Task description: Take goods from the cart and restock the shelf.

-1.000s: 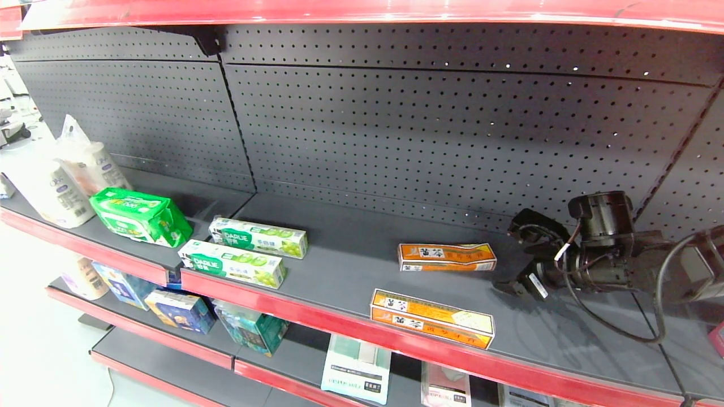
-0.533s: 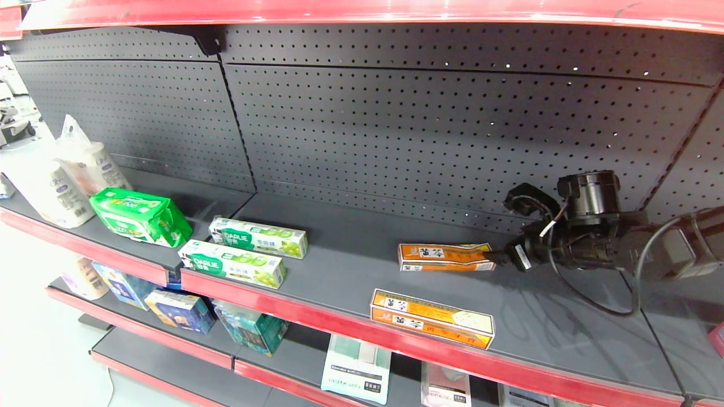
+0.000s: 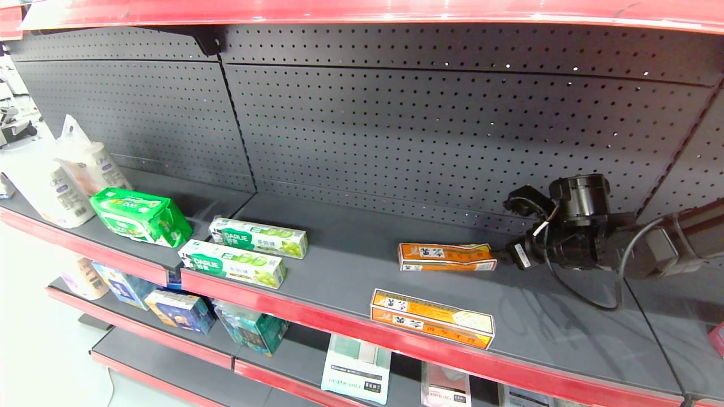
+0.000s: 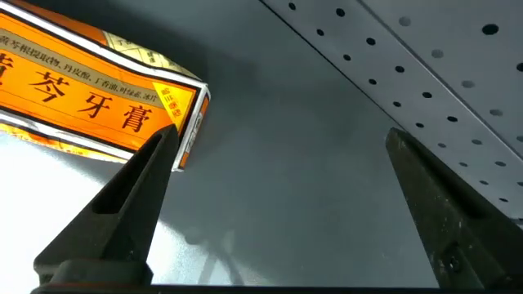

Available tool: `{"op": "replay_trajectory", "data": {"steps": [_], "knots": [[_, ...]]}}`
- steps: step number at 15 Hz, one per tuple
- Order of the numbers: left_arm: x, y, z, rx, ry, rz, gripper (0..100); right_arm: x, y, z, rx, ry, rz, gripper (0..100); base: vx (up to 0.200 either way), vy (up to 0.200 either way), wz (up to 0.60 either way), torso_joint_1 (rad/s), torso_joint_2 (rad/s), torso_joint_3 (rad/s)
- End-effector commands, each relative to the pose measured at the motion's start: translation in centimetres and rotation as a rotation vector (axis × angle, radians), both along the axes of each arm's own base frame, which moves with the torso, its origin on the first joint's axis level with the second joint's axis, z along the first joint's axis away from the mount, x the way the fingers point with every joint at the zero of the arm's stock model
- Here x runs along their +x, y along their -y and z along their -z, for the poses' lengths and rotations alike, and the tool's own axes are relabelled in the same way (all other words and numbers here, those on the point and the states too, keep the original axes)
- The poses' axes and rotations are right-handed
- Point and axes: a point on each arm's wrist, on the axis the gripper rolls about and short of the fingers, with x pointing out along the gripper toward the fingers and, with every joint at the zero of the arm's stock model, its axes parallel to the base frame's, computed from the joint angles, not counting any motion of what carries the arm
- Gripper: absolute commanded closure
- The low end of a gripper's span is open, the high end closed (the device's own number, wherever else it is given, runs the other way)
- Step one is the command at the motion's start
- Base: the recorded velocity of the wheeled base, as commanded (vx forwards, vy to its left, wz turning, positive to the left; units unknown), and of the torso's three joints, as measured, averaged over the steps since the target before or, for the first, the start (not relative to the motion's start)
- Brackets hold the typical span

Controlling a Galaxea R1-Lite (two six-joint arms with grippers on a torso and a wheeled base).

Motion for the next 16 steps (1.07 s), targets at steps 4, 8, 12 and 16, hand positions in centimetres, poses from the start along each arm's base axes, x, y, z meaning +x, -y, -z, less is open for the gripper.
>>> {"op": "replay_trajectory", "data": {"steps": [4, 8, 12, 16], "knots": [[0.0, 0.0, 0.0, 0.000, -0.001, 0.000, 0, -0.4, 0.1, 0.4, -0.022, -0.020, 0.021, 0, 0.000, 0.000, 0.00, 0.000, 0.00, 0.000], [0.0, 0.0, 0.0, 0.000, -0.001, -0.002, 0, -1.0, 0.3, 0.1, -0.044, -0.016, 0.041, 0, 0.000, 0.000, 0.00, 0.000, 0.00, 0.000], [0.0, 0.0, 0.0, 0.000, -0.001, -0.002, 0, -1.6, 0.4, -0.4, -0.048, -0.011, 0.048, 0, 0.000, 0.000, 0.00, 0.000, 0.00, 0.000], [0.0, 0.0, 0.0, 0.000, -0.001, 0.000, 0, -2.5, 0.3, -0.6, -0.049, -0.012, 0.040, 0, 0.000, 0.000, 0.00, 0.000, 0.00, 0.000]]}}
